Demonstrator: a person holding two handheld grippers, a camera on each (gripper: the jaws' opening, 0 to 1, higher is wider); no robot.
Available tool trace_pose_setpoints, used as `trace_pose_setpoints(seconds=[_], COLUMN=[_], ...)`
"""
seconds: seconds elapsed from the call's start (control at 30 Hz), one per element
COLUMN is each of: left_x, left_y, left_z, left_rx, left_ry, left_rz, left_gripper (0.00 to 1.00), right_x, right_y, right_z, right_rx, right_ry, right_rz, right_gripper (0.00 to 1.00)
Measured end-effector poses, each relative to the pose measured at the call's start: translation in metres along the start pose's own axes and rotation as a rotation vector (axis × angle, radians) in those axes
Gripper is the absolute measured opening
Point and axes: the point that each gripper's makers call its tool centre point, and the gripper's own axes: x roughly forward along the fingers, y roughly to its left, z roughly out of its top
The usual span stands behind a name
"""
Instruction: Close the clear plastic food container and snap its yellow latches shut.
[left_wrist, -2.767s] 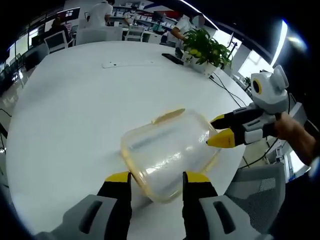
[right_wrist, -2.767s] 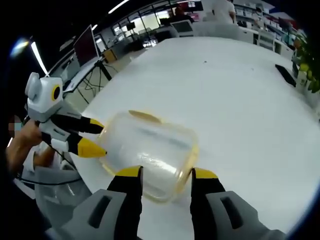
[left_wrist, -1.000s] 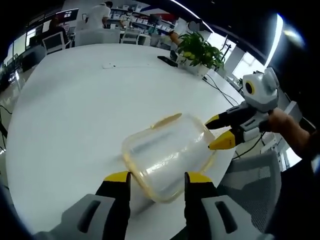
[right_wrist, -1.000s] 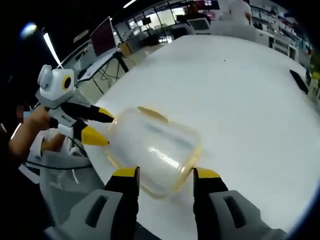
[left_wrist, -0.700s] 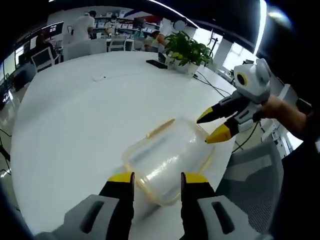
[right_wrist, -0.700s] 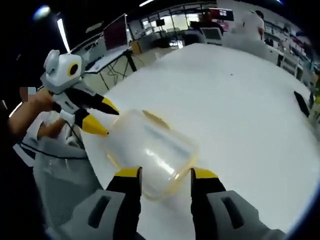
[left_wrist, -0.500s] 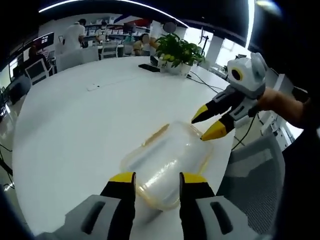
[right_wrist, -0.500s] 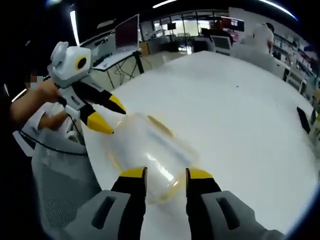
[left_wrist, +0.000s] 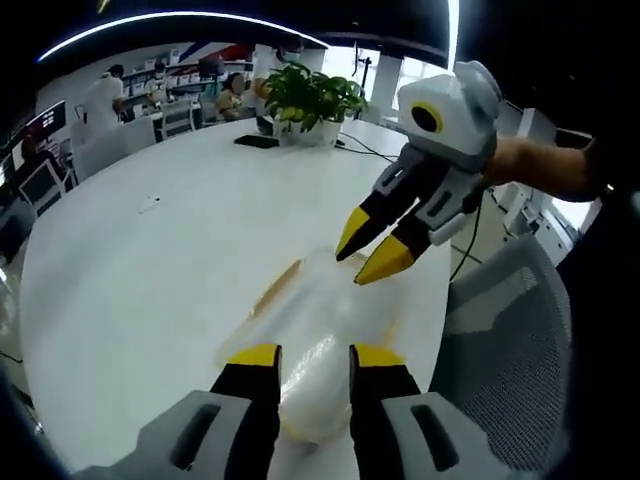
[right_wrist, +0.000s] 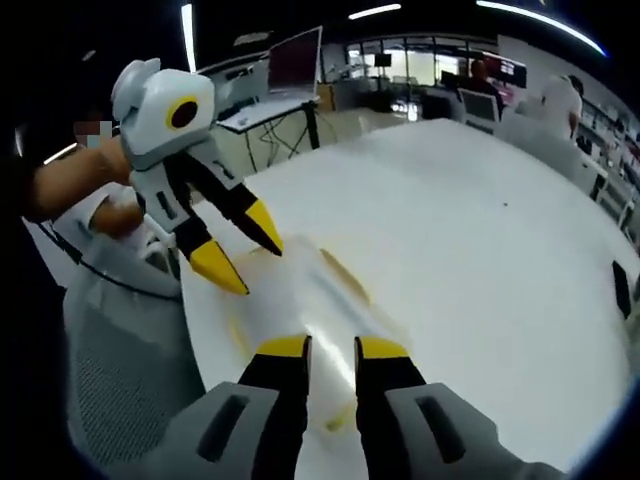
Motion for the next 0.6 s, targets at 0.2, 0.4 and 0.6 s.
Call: trace_pose_setpoints(seconds=[0.2, 0.4, 0.6], left_x=[0.007, 0.012, 0.020], left_y=[-0.005, -0.008, -0.012], left_z=[0.003, 0.006, 0.009], left_rx=[0.048, 0.088, 0.126], left_ry=[0.017, 0.023, 0.038], left_rz=[-0.034, -0.067, -0.097], left_gripper=[0.17, 0.15, 0.15], right_x=[0.008, 0.016, 0.024], right_y=[0.002, 0.006, 0.004], right_z=[0.006, 0.012, 0.020], right_rx=[-0.034, -0.074, -0.119], right_ry=[-0.006, -0.011, -0.016], right_rz=[0.035, 0.066, 0.081], right_gripper=[0.12, 0.10, 0.10])
